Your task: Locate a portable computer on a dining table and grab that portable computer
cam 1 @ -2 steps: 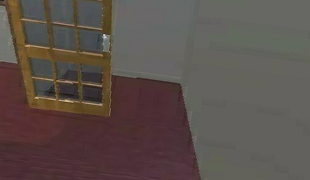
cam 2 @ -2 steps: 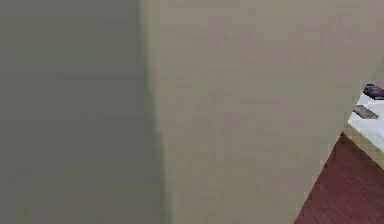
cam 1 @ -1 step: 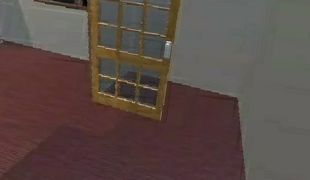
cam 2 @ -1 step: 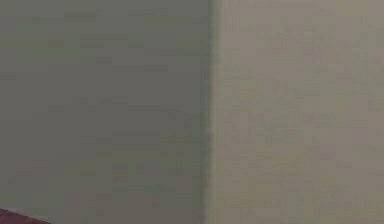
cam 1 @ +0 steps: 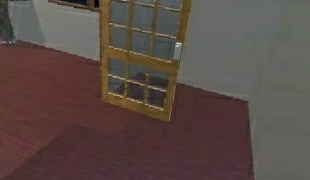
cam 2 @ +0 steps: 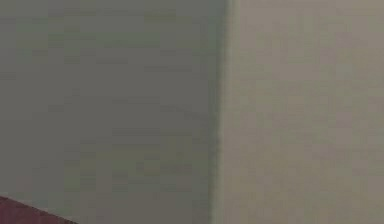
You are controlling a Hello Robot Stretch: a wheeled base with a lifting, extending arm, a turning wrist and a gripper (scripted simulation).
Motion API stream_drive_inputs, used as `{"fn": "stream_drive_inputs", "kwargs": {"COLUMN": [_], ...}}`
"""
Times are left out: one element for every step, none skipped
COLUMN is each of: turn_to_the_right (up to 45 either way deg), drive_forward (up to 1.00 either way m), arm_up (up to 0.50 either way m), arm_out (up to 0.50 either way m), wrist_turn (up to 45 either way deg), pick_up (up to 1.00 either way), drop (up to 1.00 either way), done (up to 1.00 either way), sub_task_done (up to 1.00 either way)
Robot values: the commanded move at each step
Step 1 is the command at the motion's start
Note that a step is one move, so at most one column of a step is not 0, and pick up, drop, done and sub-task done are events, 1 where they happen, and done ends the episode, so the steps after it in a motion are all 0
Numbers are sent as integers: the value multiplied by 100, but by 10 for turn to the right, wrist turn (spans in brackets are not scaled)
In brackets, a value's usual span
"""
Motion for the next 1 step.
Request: {"fn": "stream_drive_inputs", "kwargs": {"turn_to_the_right": [450], "drive_forward": [0], "arm_up": [0], "arm_out": [0], "wrist_turn": [0], "pick_up": [0], "drop": [0], "done": [0], "sub_task_done": [0]}}
